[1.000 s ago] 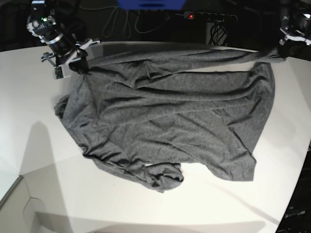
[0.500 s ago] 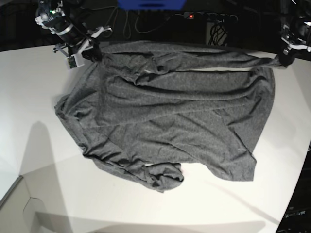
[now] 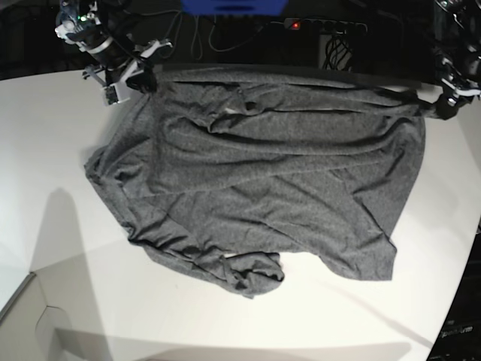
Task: Layout the t-shirt on the table in an organized manner, then fold the t-shirt properly
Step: 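Release the shirt with both grippers and lift them clear, then move both grippers down to the shirt's side edges and grasp them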
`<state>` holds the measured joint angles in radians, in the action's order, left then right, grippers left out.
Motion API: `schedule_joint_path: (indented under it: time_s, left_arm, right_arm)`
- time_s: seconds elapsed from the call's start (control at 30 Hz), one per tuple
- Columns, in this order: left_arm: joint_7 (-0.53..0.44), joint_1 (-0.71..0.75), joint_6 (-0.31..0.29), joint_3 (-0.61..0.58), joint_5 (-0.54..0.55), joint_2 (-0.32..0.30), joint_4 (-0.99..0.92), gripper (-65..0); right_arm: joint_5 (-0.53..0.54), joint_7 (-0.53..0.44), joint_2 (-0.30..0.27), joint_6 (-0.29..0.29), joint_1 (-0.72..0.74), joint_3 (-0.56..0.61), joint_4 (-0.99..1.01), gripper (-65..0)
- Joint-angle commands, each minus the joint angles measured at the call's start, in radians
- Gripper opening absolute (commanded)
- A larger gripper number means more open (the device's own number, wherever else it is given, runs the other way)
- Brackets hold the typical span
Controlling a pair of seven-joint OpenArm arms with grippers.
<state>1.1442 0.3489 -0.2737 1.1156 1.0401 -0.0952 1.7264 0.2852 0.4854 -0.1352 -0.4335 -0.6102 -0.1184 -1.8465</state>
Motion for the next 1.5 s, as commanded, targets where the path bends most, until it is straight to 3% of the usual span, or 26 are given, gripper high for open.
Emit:
schedule_joint_path:
  time_s: [0.0,0.2,0.33,0.5,0.83,1.0,1.1,1.23,1.47]
  left_arm:
    - [-0.013,0.003,-0.003,0.004,-0.001,-0.016,0.002,-65.0]
    - [-0.013,-0.032,-0.005,0.004,-0.143,-0.016,-0.07,-62.6]
    - [-0.013,-0.043,-0.005,0.005,-0.146,-0.016,-0.078,-60.4]
    - [-0.013,-0.06,-0.005,0.008,-0.152,-0.016,-0.078,-60.4]
    - [-0.013,-0.089,-0.005,0.005,-0.154,-0.018,-0.079,-60.3]
    - [-0.013,-0.106,-0.003,0.005,-0.154,-0.018,-0.079,-60.1]
    - [-0.013,-0.109,-0.003,0.005,-0.154,-0.018,-0.079,-55.0]
    - [-0.013,-0.11,-0.005,0.008,-0.148,-0.016,-0.078,-40.9]
    - [-0.013,-0.116,-0.014,0.013,-0.143,-0.016,-0.068,-39.4]
  right_arm:
    - [0.01,-0.023,-0.005,-0.008,-0.006,-0.004,-0.015,-65.0]
    - [0.01,-0.023,-0.005,-0.008,-0.014,0.018,-0.015,-65.0]
    - [0.01,-0.038,0.045,-0.008,-0.033,0.029,-0.015,-65.0]
    - [0.01,-0.15,0.101,-0.008,-0.073,0.026,-0.015,-65.0]
    - [0.01,-0.161,0.098,-0.006,-0.072,0.026,0.061,-65.0]
    - [0.01,-0.161,0.053,-0.006,-0.076,0.026,0.057,-53.5]
    - [0.01,-0.164,0.036,-0.006,-0.078,0.019,0.057,-47.8]
    - [0.01,-0.166,0.053,-0.006,-0.078,-0.102,0.024,-45.3]
    - [0.01,-0.159,0.056,-0.006,0.034,-0.323,0.011,-45.0]
